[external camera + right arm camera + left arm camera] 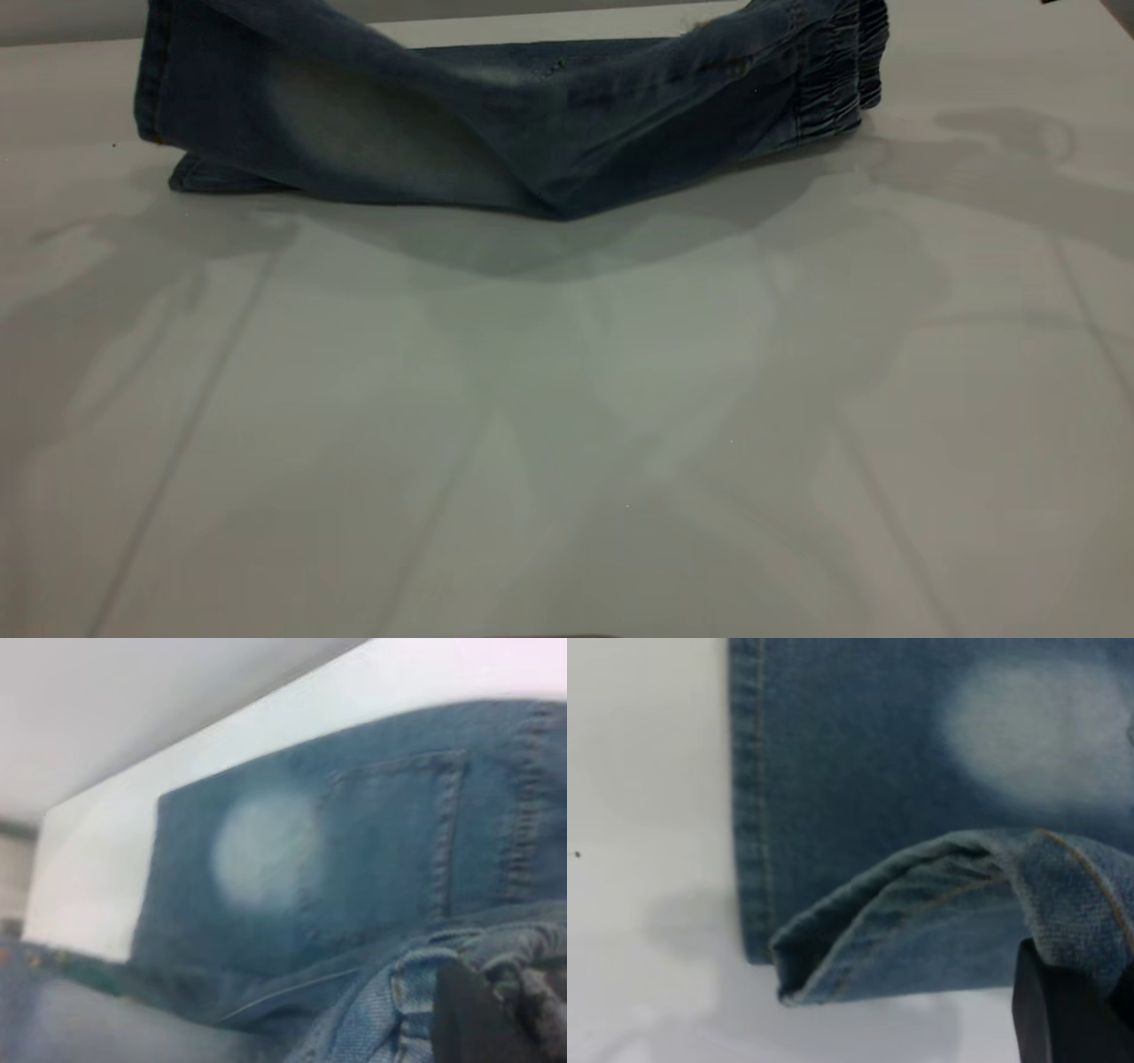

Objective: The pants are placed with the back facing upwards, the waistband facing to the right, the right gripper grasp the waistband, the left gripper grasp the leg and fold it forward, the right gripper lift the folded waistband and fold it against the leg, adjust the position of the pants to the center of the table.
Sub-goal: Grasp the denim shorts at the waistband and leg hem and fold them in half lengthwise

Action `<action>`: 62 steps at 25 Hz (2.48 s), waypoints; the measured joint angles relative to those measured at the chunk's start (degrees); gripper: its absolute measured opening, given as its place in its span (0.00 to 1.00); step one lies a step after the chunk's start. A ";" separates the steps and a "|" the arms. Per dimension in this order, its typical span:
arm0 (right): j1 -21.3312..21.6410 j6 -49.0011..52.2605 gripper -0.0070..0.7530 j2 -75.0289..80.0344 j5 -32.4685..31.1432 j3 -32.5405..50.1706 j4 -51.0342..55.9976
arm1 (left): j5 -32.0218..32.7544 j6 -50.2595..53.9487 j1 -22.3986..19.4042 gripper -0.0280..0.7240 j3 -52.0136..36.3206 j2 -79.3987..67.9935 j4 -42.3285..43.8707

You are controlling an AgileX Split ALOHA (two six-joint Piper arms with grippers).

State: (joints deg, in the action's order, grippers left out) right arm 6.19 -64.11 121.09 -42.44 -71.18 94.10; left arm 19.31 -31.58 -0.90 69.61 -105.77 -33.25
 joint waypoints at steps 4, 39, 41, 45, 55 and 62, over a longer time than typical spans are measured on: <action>0.00 -0.53 0.05 0.46 5.19 -0.06 1.60 | -3.94 0.00 0.00 0.09 0.00 -2.61 -0.45; -0.66 -21.93 0.44 13.59 11.99 -14.21 8.91 | -34.78 -1.39 5.07 0.23 0.13 -20.07 11.47; -0.66 -22.04 0.61 13.59 12.29 -14.27 8.91 | -35.21 -1.96 5.07 0.33 0.13 -20.07 14.29; -0.60 -21.36 0.84 13.59 12.39 -14.38 8.91 | -39.11 -3.61 5.07 0.53 0.53 -19.92 15.52; 0.27 -11.98 0.78 8.39 2.27 -16.06 2.93 | -8.09 -1.31 5.07 0.66 3.83 -11.74 10.35; -0.93 -2.92 0.75 8.25 -10.43 -16.06 -10.15 | -2.67 -1.00 5.07 0.66 3.91 -12.65 10.77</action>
State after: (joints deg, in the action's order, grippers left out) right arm 5.26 -67.03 129.34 -52.87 -87.24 83.96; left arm 16.64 -32.58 4.17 73.52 -118.42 -22.48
